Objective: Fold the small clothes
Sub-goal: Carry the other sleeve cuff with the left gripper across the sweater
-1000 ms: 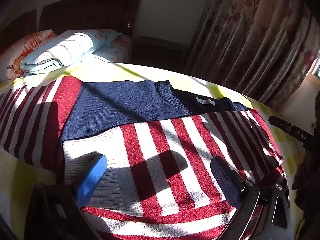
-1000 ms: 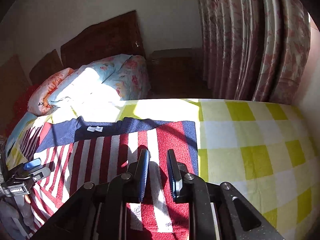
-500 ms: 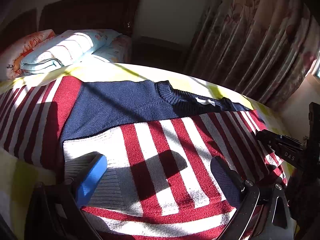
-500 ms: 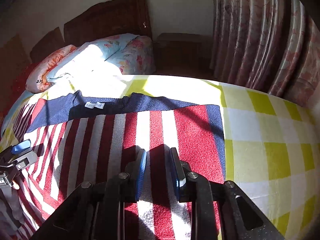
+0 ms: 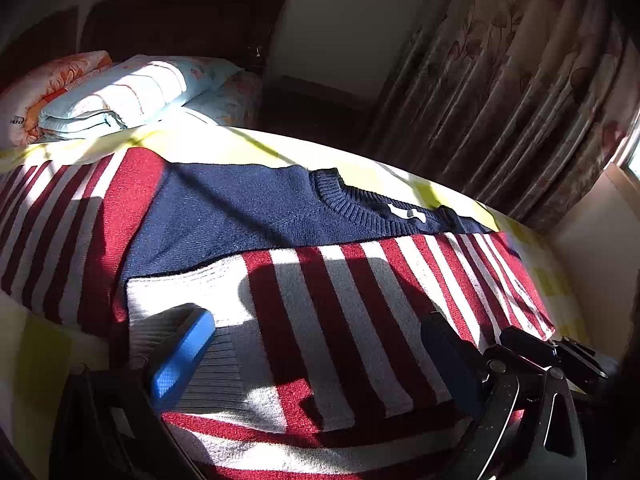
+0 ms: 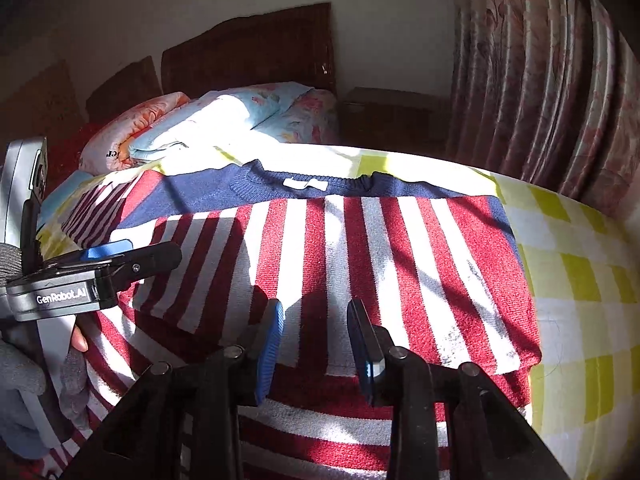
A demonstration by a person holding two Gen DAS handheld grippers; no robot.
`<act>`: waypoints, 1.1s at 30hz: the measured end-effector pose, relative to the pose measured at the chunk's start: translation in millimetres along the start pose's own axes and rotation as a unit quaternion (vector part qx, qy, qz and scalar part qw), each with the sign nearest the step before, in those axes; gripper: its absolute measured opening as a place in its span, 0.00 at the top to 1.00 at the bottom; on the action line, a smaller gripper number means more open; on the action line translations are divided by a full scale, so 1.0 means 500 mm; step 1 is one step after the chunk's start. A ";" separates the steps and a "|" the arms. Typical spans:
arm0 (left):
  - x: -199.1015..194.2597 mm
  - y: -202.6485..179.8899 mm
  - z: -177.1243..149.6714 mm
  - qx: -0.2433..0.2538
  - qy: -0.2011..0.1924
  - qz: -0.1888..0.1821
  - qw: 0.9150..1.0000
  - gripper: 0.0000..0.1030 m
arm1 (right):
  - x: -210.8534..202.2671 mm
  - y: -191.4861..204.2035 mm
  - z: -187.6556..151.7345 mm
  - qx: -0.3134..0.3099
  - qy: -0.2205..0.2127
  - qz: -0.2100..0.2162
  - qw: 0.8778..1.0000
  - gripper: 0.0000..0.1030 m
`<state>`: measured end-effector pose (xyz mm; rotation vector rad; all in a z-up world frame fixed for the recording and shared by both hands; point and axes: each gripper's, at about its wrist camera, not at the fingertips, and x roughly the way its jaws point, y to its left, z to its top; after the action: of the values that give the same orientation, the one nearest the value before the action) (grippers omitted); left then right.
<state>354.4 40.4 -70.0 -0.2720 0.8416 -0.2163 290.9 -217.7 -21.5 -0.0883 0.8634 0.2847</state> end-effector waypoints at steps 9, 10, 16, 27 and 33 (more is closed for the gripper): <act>-0.029 0.054 0.003 -0.083 -0.034 -0.052 0.995 0.00 | 0.038 0.102 0.016 -0.061 0.001 0.002 0.998 0.64; -0.034 0.068 0.003 -0.102 -0.040 -0.061 0.992 0.00 | 0.058 0.111 0.018 -0.068 0.012 0.004 0.998 0.64; -0.097 0.174 0.011 -0.230 -0.111 -0.121 0.959 0.00 | 0.079 0.121 0.018 -0.074 0.008 0.002 0.997 0.61; -0.237 0.615 -0.009 -0.487 -0.206 0.061 0.846 0.00 | 0.081 0.112 0.020 -0.064 0.009 0.012 0.998 0.60; -0.209 0.743 0.033 -0.499 -0.151 0.080 0.850 0.00 | 0.078 0.115 0.018 -0.066 0.009 0.010 0.998 0.60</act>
<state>329.4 424.1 -105.1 -1.1789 0.5915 0.4472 305.3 -152.6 -43.1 -0.2048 0.8635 0.3601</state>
